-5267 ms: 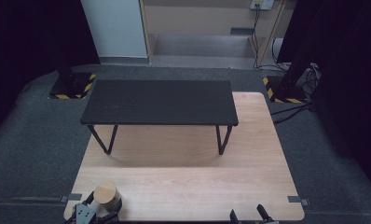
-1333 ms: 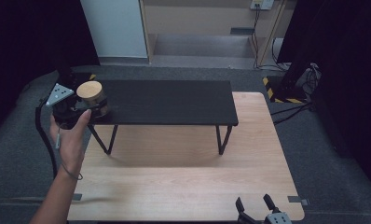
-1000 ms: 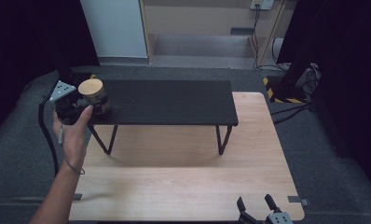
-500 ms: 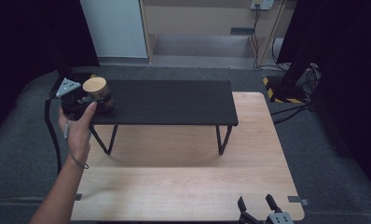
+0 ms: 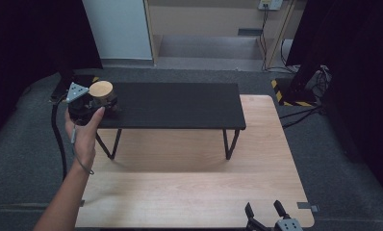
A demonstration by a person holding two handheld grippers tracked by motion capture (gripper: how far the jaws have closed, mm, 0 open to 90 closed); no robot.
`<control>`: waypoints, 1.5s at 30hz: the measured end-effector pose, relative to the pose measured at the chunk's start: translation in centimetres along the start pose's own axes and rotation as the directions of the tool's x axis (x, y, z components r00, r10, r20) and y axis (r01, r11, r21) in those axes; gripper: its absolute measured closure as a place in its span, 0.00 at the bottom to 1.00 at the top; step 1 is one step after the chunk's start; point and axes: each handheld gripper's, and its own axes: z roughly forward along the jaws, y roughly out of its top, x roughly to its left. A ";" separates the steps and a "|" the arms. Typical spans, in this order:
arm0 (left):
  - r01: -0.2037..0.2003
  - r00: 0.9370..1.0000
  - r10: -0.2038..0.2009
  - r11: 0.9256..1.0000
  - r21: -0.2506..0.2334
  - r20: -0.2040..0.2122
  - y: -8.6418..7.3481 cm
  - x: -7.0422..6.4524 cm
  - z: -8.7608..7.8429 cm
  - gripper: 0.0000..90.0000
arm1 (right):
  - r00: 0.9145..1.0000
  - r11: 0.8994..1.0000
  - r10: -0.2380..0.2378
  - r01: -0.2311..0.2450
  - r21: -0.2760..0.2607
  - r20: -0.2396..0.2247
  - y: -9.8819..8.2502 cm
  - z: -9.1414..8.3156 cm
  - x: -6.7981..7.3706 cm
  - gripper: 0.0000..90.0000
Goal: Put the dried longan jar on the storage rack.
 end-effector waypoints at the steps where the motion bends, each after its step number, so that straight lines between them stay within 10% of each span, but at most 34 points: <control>1: 0.000 1.000 0.000 1.000 0.000 0.000 0.0 0.0 0.0 0.20 | 1.000 1.000 0.000 0.000 0.000 0.000 0.0 0.0 0.0 0.04; 8: 0.016 0.999 -0.016 1.000 -0.017 -0.033 -0.6 -0.4 -0.2 0.03 | 1.000 1.000 0.000 0.000 0.007 -0.005 0.0 0.1 0.0 0.04; 14: 0.022 1.000 -0.022 0.999 -0.045 -0.006 -0.9 -0.3 -0.8 0.02 | 1.000 1.000 -0.003 0.003 0.004 -0.010 0.0 0.1 0.0 0.04; 24: -0.023 0.997 0.016 0.995 -0.098 -0.073 -2.1 -1.8 -3.4 0.00 | 1.000 1.000 -0.008 0.008 -0.001 -0.021 0.3 0.0 0.2 0.04; 45: 0.012 0.999 -0.022 0.977 -0.211 -0.047 -11.0 -5.2 -12.2 0.01 | 0.998 1.000 -0.023 0.023 0.005 -0.065 0.6 1.3 0.9 0.04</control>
